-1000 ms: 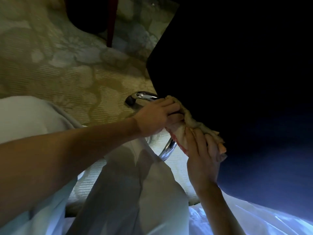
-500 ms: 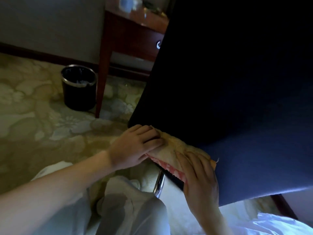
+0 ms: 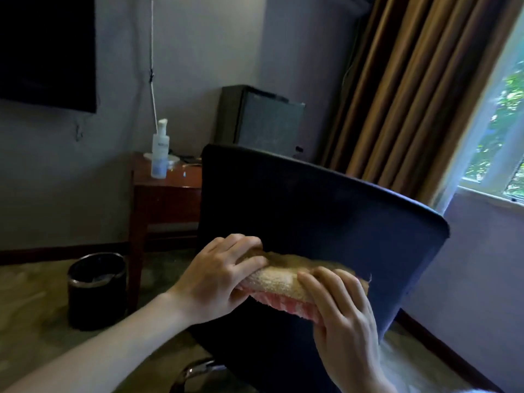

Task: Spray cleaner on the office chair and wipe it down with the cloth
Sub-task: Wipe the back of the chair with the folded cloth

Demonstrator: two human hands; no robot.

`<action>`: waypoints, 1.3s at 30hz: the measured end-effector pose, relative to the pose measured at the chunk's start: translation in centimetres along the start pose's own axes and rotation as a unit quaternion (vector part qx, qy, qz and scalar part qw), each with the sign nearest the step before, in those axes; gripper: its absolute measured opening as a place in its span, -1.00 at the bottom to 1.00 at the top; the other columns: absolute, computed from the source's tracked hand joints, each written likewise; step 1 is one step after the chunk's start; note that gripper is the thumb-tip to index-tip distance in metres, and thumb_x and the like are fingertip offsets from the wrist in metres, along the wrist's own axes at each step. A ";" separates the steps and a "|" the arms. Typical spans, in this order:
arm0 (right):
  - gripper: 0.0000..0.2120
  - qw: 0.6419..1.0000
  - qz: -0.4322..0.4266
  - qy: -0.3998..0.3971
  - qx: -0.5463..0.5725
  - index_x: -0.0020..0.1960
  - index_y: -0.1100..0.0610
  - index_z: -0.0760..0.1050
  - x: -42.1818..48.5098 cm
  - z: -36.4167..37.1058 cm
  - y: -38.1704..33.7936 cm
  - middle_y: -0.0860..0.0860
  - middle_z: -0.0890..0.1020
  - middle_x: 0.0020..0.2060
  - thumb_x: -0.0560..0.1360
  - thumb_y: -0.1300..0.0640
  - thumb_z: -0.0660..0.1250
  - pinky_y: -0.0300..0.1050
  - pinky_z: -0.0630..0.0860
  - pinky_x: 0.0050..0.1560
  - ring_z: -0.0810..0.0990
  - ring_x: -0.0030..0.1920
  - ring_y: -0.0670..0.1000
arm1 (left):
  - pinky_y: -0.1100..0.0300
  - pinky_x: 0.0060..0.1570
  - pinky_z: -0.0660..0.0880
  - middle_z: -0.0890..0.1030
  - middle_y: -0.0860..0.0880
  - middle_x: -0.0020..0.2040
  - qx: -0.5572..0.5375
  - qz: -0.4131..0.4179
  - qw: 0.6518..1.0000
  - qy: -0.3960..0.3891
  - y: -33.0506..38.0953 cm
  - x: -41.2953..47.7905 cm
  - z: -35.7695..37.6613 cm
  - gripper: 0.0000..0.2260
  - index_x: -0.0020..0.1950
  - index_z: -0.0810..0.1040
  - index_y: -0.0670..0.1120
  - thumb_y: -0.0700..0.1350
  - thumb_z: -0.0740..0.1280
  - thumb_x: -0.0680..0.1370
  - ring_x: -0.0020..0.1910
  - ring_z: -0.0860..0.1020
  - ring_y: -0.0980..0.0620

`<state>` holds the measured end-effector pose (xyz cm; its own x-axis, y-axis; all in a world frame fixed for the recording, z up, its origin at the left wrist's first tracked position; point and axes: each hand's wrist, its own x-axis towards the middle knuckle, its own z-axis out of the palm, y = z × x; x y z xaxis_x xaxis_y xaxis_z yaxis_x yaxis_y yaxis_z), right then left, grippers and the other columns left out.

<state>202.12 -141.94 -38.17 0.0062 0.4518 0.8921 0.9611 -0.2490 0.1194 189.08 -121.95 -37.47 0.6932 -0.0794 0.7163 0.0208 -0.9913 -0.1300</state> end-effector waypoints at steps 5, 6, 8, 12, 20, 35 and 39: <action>-0.70 0.999 0.024 0.039 -0.002 0.13 0.16 0.61 2.1 -2.7 1.0 0.05 0.61 0.06 0.49 0.24 0.19 0.00 0.48 0.09 0.50 0.09 0.09 | 0.03 0.09 0.48 0.42 -0.02 0.31 0.031 0.062 0.997 -0.017 0.1 4.2 -4.0 -0.59 0.17 0.52 0.02 0.04 0.45 0.34 0.26 0.43 -0.02; -0.71 0.999 0.026 0.046 -0.007 0.13 0.16 0.61 2.5 -3.0 1.1 0.05 0.61 0.06 0.49 0.24 0.21 0.01 0.48 0.09 0.50 0.09 0.09 | 0.03 0.08 0.48 0.43 -0.01 0.30 0.043 0.073 0.996 -0.013 0.1 5.1 -4.8 -0.59 0.15 0.53 0.02 0.03 0.46 0.34 0.25 0.43 -0.03; -0.72 0.997 0.024 0.066 -0.024 0.14 0.16 0.60 3.4 -3.5 1.2 0.05 0.60 0.06 0.48 0.25 0.23 0.01 0.48 0.09 0.49 0.10 0.09 | 0.02 0.07 0.48 0.46 -0.02 0.27 0.063 0.085 0.994 0.007 0.2 6.8 -6.2 -0.60 0.13 0.53 -0.01 0.00 0.49 0.33 0.22 0.46 -0.04; -0.70 0.991 -0.008 0.119 -0.065 0.17 0.12 0.58 7.4 -3.8 2.0 0.05 0.59 0.09 0.47 0.25 0.26 0.00 0.46 0.13 0.47 0.12 0.10 | 0.04 0.09 0.51 0.51 -0.10 0.19 0.065 0.066 0.994 0.060 -0.3 10.3 -8.2 -0.60 0.06 0.52 -0.14 -0.11 0.55 0.30 0.19 0.49 -0.10; -0.65 0.989 -0.032 0.074 -0.123 0.17 0.10 0.58 11.0 0.9 7.1 0.03 0.58 0.15 0.42 0.25 0.23 -0.02 0.55 0.01 0.45 0.17 0.06 | 0.05 -0.07 0.58 0.53 -0.17 0.21 0.073 0.017 0.995 0.068 -2.7 13.3 -3.1 -0.48 0.12 0.52 -0.22 -0.30 0.57 0.21 0.11 0.57 -0.18; -0.32 0.981 -0.009 -0.152 -0.119 0.25 0.00 0.39 -4.9 11.1 7.7 -0.10 0.41 0.21 0.15 0.21 0.43 0.03 0.61 -0.17 0.39 0.15 0.03 | 0.21 -0.12 0.60 0.64 -0.03 0.02 -0.007 0.028 0.998 -0.055 -3.2 3.0 12.0 -0.41 0.09 0.66 -0.14 -0.25 0.65 0.08 -0.03 0.64 -0.01; -0.30 0.961 0.027 -0.263 -0.082 0.11 -0.06 0.52 -9.2 11.9 6.2 -0.15 0.55 0.07 -0.03 0.11 0.55 -0.11 0.62 -0.17 0.42 0.07 0.00 | 0.40 -0.34 0.53 0.65 0.18 -0.09 -0.044 0.014 0.982 -0.182 -1.9 -0.4 14.4 -0.40 -0.02 0.67 0.11 -0.06 0.65 -0.04 -0.19 0.63 0.19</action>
<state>211.34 -137.44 -50.88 0.2345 0.7946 0.5600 0.8992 -0.3962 0.1857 199.14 -118.56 -47.41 0.9049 -0.0806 0.4179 -0.0539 -0.9957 -0.0754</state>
